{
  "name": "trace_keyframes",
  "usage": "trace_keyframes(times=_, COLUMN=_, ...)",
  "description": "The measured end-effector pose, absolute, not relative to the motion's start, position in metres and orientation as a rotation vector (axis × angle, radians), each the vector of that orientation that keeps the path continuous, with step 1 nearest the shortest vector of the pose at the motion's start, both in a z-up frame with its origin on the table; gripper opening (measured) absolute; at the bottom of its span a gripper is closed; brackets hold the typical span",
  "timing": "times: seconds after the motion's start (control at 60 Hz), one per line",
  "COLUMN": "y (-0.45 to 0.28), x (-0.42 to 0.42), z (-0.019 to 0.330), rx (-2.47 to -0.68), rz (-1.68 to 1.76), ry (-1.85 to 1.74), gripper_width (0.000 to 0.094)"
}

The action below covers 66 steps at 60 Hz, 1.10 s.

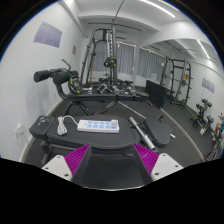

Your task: Unplug charger

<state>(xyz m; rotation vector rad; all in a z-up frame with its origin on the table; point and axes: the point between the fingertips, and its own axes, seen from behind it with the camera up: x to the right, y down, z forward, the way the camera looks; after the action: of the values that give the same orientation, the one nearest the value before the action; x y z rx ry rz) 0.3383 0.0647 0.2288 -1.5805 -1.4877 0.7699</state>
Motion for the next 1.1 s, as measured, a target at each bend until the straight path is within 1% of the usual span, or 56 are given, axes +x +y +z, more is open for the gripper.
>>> trace_keyframes(times=0.25, y=0.075, x=0.300, z=0.201, rx=-1.565, rz=0.804, ry=-1.489, gripper_width=0.0857)
trace_keyframes(times=0.4, y=0.090, x=0.262, z=0.172, rx=-1.547, rz=0.839, ry=-1.477, gripper_width=0.0857)
trace_keyframes(times=0.8, y=0.128, x=0.109, z=0.084, rx=-1.517, rz=0.914, ry=-1.438, gripper_width=0.0857)
trace_keyframes(times=1.1, y=0.137, x=-0.012, z=0.033, rx=-1.511, rz=0.945, ry=-1.429, gripper_width=0.0855)
